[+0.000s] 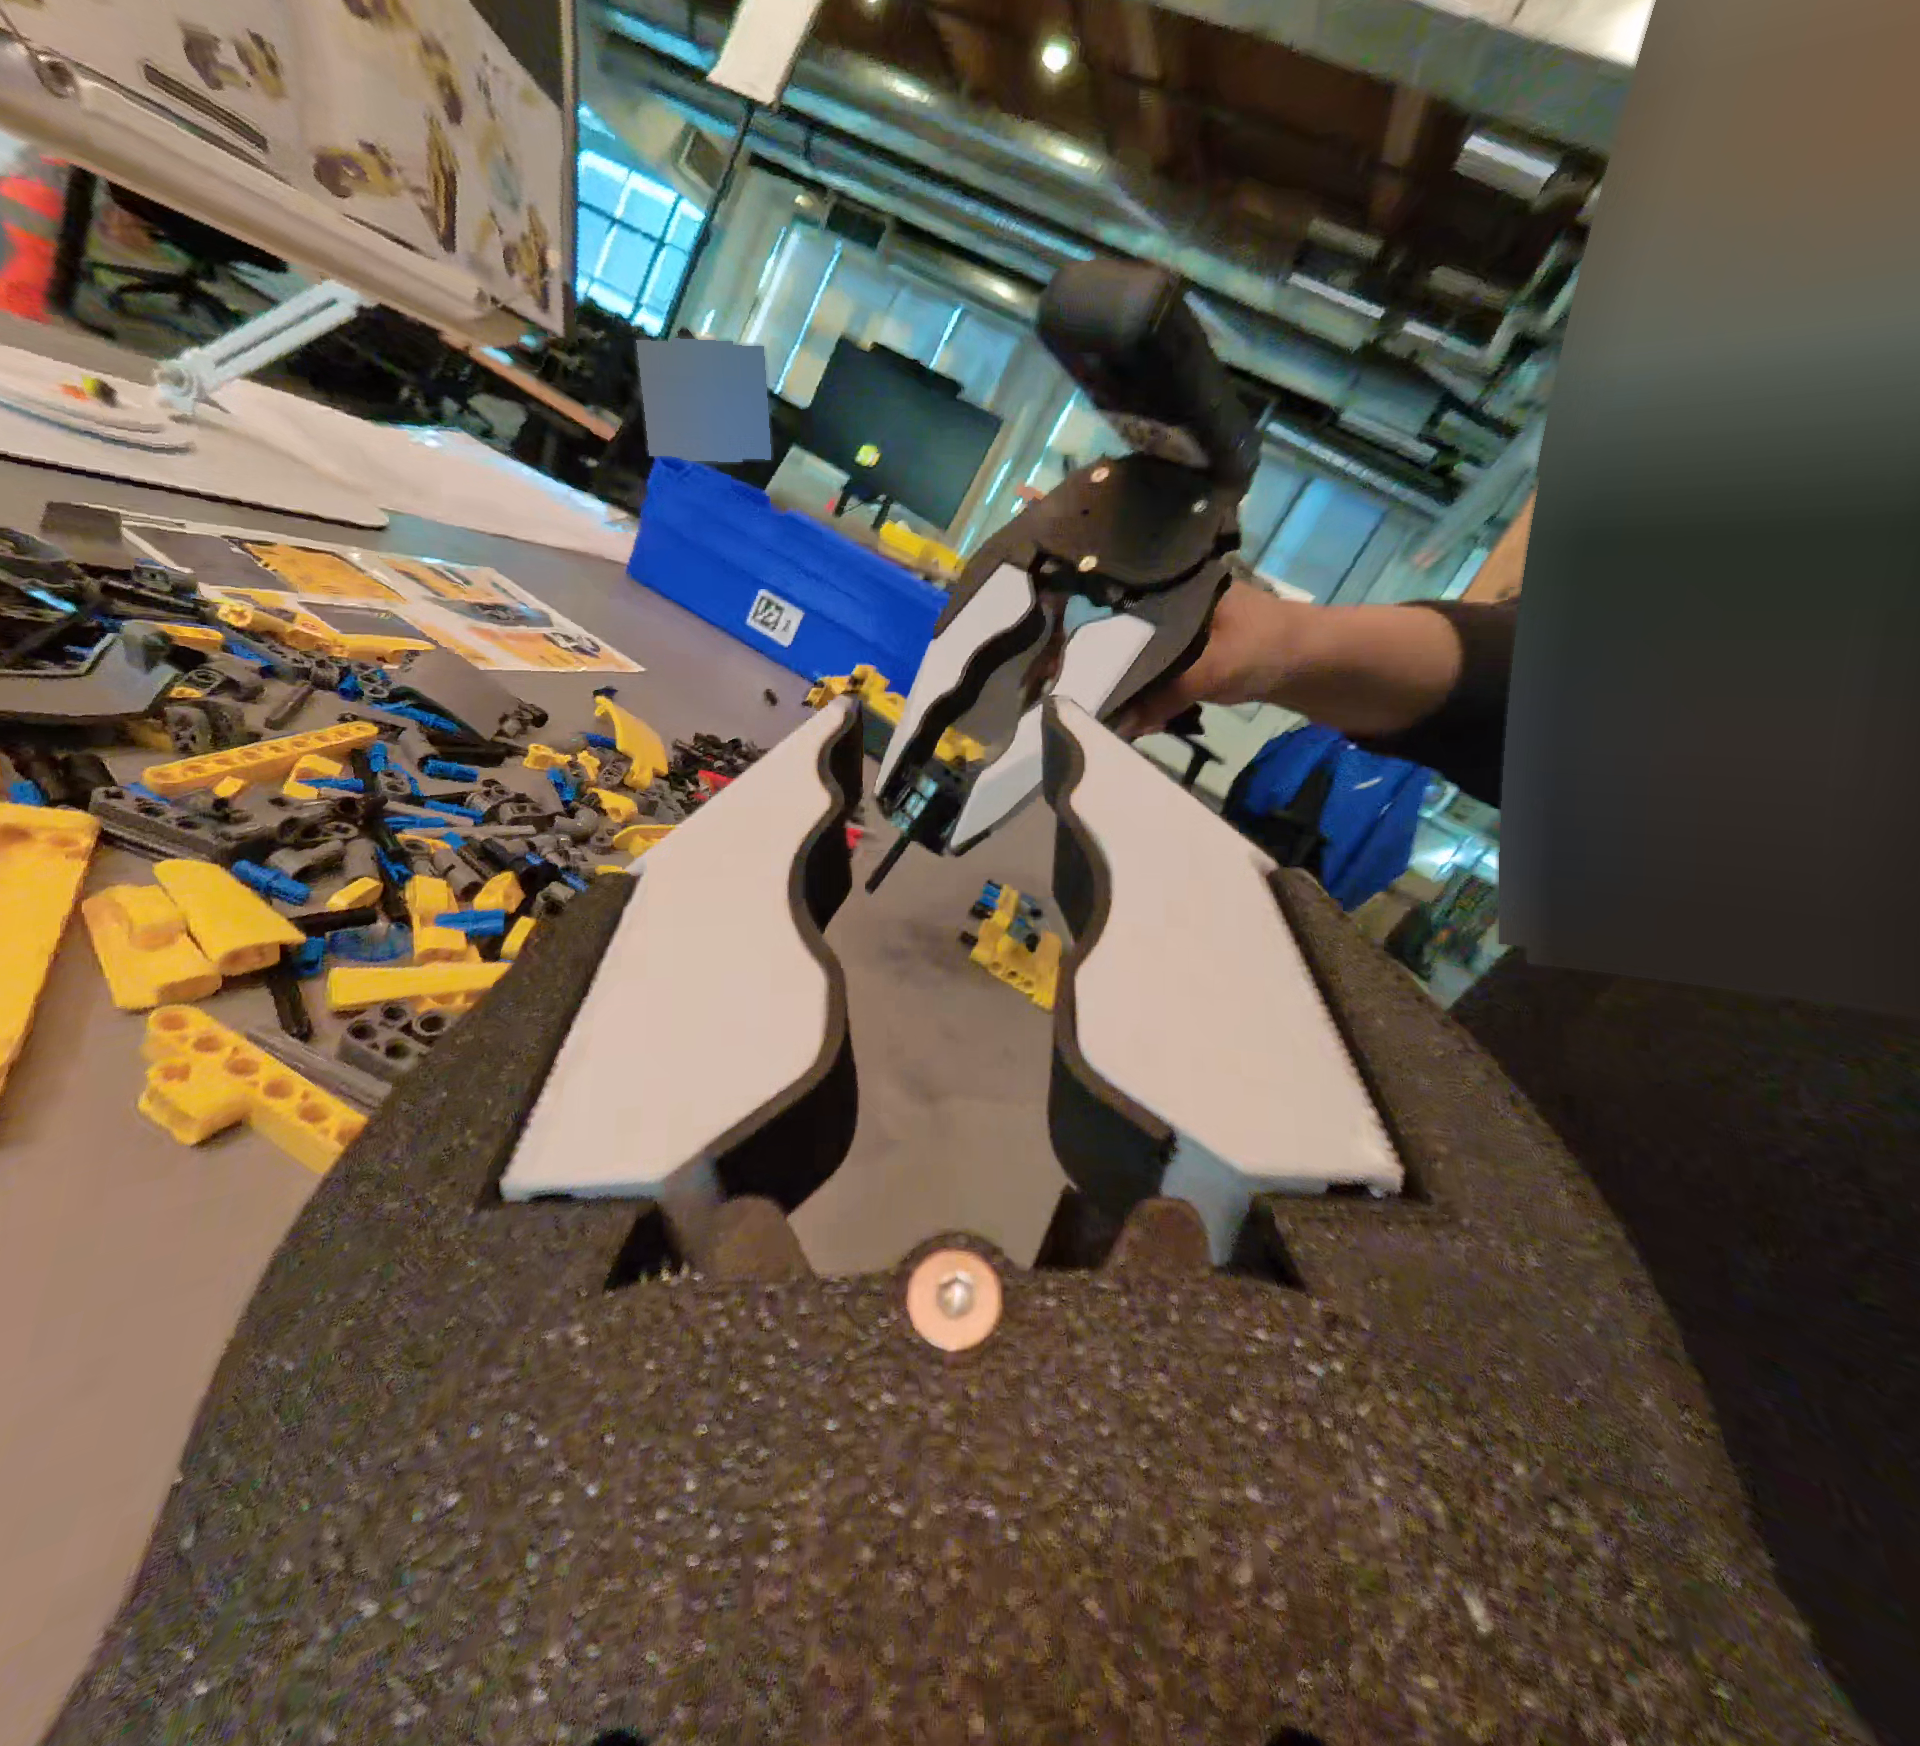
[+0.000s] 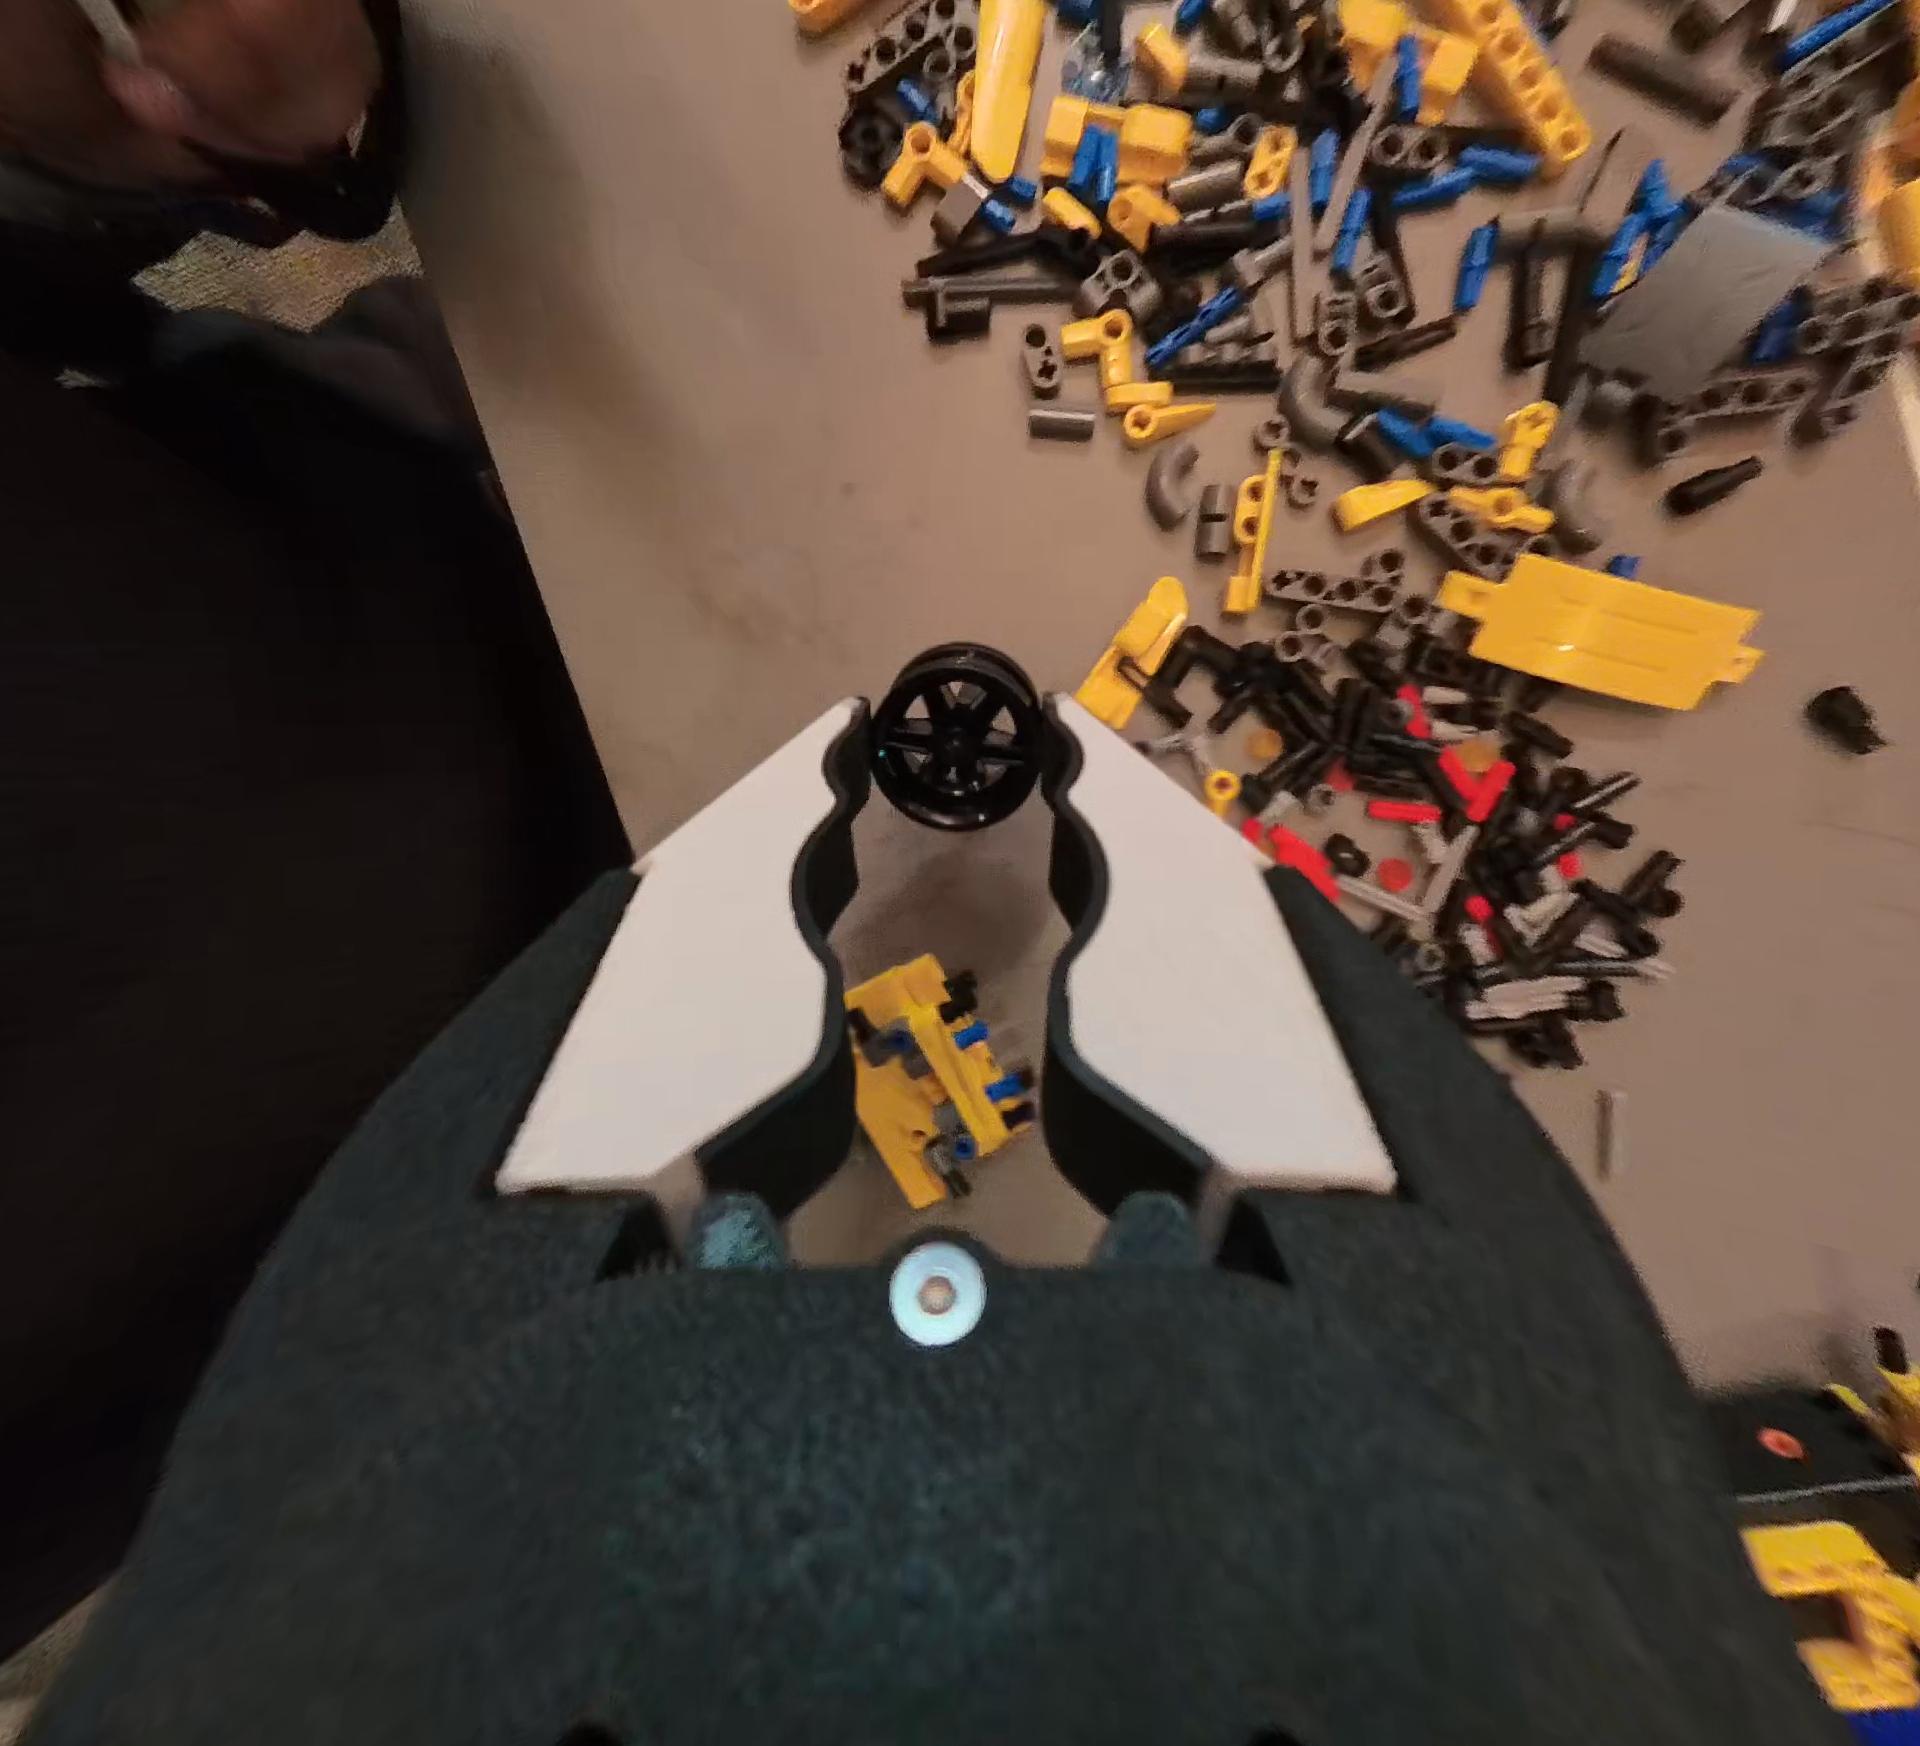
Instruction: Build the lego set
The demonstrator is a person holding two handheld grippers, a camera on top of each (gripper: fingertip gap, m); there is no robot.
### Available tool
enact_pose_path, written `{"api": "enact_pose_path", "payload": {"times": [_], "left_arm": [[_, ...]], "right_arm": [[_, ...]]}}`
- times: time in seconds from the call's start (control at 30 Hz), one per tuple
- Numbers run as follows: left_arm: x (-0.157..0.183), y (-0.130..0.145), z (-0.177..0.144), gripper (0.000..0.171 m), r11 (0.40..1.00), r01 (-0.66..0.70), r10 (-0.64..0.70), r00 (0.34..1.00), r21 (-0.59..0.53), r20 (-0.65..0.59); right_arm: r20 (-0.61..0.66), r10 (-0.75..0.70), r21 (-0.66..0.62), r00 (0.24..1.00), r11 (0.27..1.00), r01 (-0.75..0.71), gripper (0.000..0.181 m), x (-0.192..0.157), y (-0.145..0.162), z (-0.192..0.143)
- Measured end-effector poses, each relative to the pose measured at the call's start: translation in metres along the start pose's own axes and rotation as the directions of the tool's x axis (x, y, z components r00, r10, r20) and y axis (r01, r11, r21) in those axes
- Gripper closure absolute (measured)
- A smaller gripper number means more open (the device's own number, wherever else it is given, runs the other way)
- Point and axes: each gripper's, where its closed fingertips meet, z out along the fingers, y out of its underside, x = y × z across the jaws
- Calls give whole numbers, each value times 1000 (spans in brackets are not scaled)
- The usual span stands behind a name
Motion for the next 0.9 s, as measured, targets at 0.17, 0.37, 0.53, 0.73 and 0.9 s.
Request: {"api": "enact_pose_path", "payload": {"times": [0.17, 0.37, 0.53, 0.73, 0.9], "left_arm": [[10, -5, -11, 140, 999, 24, -20, 995, 44, -97], [14, -6, -15, 142, 998, 15, -8, 991, 56, -130], [13, -5, -15, 143, 999, 21, -15, 992, 48, -128], [10, -8, -17, 143, 997, 51, -43, 991, 65, -126], [10, -2, -14, 144, 999, 44, -41, 993, 26, -111]], "right_arm": [[24, 25, -160, 999, 987, -21, 149, -12, 15, 13], [8, 45, -273, 999, 961, -41, 149, -16, 18, 24], [36, 91, -285, 995, 955, -77, 149, -18, 15, 32], [19, 62, -302, 998, 952, -54, 149, -19, 17, 29], [-7, 19, -296, 1000, 955, -20, 149, -20, 20, 27]]}}
